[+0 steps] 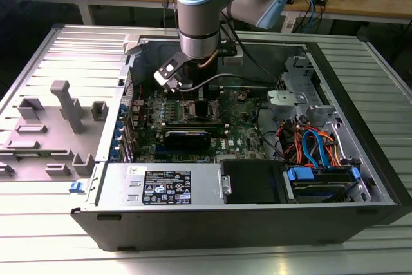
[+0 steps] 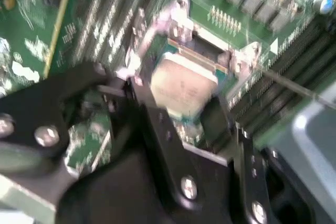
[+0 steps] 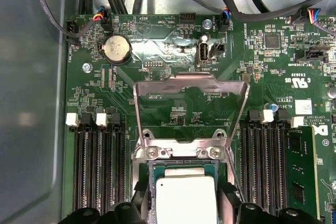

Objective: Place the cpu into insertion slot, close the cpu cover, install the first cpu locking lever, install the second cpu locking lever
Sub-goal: 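Place the cpu into insertion slot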

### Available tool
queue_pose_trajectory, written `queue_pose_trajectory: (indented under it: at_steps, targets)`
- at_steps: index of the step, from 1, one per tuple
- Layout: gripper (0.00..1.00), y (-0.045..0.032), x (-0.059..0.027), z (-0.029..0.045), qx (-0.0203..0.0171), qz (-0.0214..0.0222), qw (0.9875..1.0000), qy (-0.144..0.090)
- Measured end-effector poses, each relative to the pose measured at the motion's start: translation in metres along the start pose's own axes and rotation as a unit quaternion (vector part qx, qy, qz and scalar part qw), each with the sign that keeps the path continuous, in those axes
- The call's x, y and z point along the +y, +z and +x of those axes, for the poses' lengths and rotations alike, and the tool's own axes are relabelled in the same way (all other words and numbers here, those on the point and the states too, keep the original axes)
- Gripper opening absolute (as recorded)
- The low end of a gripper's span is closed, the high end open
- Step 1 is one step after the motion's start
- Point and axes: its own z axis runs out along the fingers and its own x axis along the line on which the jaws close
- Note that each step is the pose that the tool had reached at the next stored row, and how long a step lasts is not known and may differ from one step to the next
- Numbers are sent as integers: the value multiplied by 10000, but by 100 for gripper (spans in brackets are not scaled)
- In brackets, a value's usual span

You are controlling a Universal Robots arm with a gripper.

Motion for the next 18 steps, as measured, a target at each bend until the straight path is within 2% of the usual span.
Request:
queue_pose_trajectory:
  at_steps: [3,5,14,18]
  targets:
    - [61,-6,0,-1,-1,2,10000,0]
    - [61,-52,3,-2,0,25,10000,0]
    - [61,-52,21,-2,-3,29,10000,0]
    - [54,-50,24,-2,-2,28,10000,0]
